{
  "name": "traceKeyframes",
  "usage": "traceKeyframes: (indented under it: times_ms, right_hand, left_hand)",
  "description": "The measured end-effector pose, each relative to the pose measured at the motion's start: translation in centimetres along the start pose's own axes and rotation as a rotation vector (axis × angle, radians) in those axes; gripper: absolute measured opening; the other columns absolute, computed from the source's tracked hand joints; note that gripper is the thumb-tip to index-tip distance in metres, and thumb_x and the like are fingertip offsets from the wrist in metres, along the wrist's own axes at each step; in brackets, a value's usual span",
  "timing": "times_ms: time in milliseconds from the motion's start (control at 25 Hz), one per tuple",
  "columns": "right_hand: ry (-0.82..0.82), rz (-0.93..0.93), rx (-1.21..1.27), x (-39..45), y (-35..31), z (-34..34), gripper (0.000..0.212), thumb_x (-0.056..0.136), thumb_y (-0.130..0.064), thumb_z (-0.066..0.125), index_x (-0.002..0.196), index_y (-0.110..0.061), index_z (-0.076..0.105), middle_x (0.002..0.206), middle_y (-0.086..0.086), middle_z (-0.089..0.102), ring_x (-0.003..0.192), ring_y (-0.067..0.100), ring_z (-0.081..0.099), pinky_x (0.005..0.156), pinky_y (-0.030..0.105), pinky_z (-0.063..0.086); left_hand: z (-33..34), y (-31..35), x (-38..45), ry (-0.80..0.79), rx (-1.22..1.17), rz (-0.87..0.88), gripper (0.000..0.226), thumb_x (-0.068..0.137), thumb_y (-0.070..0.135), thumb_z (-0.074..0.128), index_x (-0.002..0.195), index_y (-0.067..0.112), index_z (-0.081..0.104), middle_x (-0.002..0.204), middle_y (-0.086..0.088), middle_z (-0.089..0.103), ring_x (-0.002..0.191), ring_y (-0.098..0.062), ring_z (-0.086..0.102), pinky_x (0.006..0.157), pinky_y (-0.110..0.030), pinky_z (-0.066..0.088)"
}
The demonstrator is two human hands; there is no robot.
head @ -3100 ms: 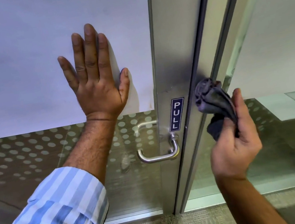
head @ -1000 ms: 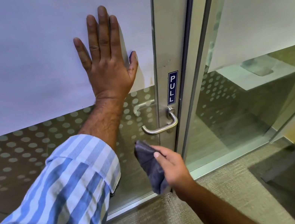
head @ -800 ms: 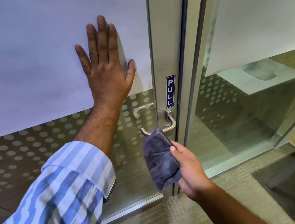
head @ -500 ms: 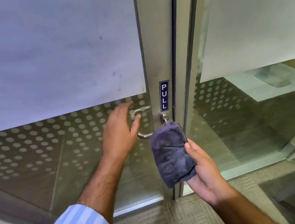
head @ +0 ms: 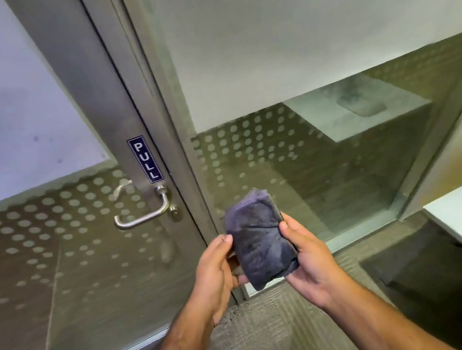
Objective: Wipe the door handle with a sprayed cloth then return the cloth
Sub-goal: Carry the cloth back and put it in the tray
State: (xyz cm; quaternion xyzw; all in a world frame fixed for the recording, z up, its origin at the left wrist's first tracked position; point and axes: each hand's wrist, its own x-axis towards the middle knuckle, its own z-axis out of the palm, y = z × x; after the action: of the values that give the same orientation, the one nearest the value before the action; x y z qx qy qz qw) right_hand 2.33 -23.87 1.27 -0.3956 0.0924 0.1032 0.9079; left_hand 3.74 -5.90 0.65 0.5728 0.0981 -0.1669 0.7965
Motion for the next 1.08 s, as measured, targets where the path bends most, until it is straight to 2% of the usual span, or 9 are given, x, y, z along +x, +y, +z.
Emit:
traceKeyframes:
  times_ms: [200,320,440,520,600,680,840,920,1080]
  right_hand:
    - [0.227,-0.110,-0.248,-2.5,-5.6,-7.0,0.022,0.107,-0.019,0.059,0.120,-0.013,0.076,0.118,0.013,0.081,0.099,0.021,0.077,0.075,0.029,0.062]
    - [0.405,-0.167,-0.318,-3.6,-8.0,-11.1,0.019,0.103,-0.016,0.068,0.116,-0.003,0.073,0.098,0.014,0.078,0.089,0.024,0.070,0.075,0.032,0.057]
    - [0.560,-0.176,-0.341,-4.0,-10.2,-15.5,0.028,0.103,-0.018,0.067,0.110,0.009,0.065,0.085,0.014,0.067,0.081,0.024,0.059,0.067,0.033,0.048]
    - [0.657,-0.170,-0.357,-4.2,-11.5,-18.2,0.030,0.104,-0.020,0.065,0.107,0.010,0.061,0.083,0.013,0.062,0.079,0.023,0.055,0.067,0.035,0.047]
    - [0.737,-0.178,-0.367,-4.3,-12.9,-20.8,0.028,0.105,-0.022,0.063,0.106,0.006,0.062,0.087,0.018,0.065,0.082,0.024,0.058,0.074,0.041,0.049]
    - [0.820,-0.178,-0.364,-4.2,-14.6,-23.1,0.025,0.105,-0.026,0.062,0.105,-0.002,0.068,0.098,0.025,0.070,0.086,0.024,0.064,0.078,0.039,0.055]
    - [0.933,-0.192,-0.275,-4.3,-19.1,-26.7,0.017,0.104,-0.033,0.062,0.106,-0.028,0.078,0.105,0.009,0.081,0.097,0.024,0.078,0.077,0.033,0.063]
    - [0.949,-0.216,-0.260,-4.5,-20.5,-28.1,0.018,0.101,-0.034,0.068,0.116,-0.040,0.075,0.108,-0.001,0.083,0.100,0.018,0.081,0.079,0.030,0.064]
    - [1.040,-0.205,-0.252,-4.9,-22.0,-31.6,0.052,0.091,-0.024,0.080,0.129,-0.046,0.052,0.111,-0.001,0.082,0.099,0.019,0.082,0.081,0.031,0.065]
  left_hand:
    - [8.1,-2.7,2.7,-0.137,0.033,-0.029,0.017,0.106,0.027,0.058,0.119,0.016,0.062,0.112,-0.012,0.076,0.091,-0.021,0.076,0.066,-0.041,0.065]
    - [12.7,-4.3,5.4,-0.204,0.017,-0.103,0.020,0.098,0.027,0.065,0.113,0.015,0.063,0.109,-0.014,0.075,0.089,-0.021,0.076,0.067,-0.038,0.066]
    - [17.4,-6.1,8.5,-0.334,0.002,-0.205,0.021,0.092,0.025,0.068,0.110,0.013,0.070,0.110,-0.015,0.076,0.096,-0.024,0.075,0.082,-0.042,0.067]
    - [20.2,-7.6,10.8,-0.440,0.039,-0.293,0.028,0.094,0.023,0.069,0.118,0.010,0.074,0.119,-0.018,0.076,0.106,-0.029,0.074,0.093,-0.047,0.062]
    - [23.2,-9.1,13.4,-0.531,0.080,-0.368,0.042,0.095,0.019,0.073,0.133,0.002,0.069,0.132,-0.022,0.074,0.119,-0.035,0.072,0.105,-0.054,0.057]
    - [26.9,-10.2,16.0,-0.614,0.116,-0.420,0.049,0.095,0.016,0.072,0.142,0.002,0.064,0.139,-0.025,0.071,0.130,-0.039,0.069,0.111,-0.057,0.054]
    - [34.3,-12.0,21.1,-0.732,0.181,-0.427,0.034,0.106,0.007,0.058,0.139,0.012,0.066,0.136,-0.020,0.074,0.126,-0.035,0.073,0.091,-0.045,0.066]
    - [37.6,-12.3,23.1,-0.770,0.223,-0.419,0.032,0.109,0.007,0.056,0.138,0.015,0.066,0.134,-0.017,0.075,0.123,-0.033,0.075,0.089,-0.042,0.067]
    - [43.8,-13.5,25.4,-0.812,0.322,-0.432,0.031,0.109,0.017,0.062,0.139,0.021,0.067,0.133,-0.009,0.077,0.120,-0.028,0.077,0.088,-0.042,0.067]
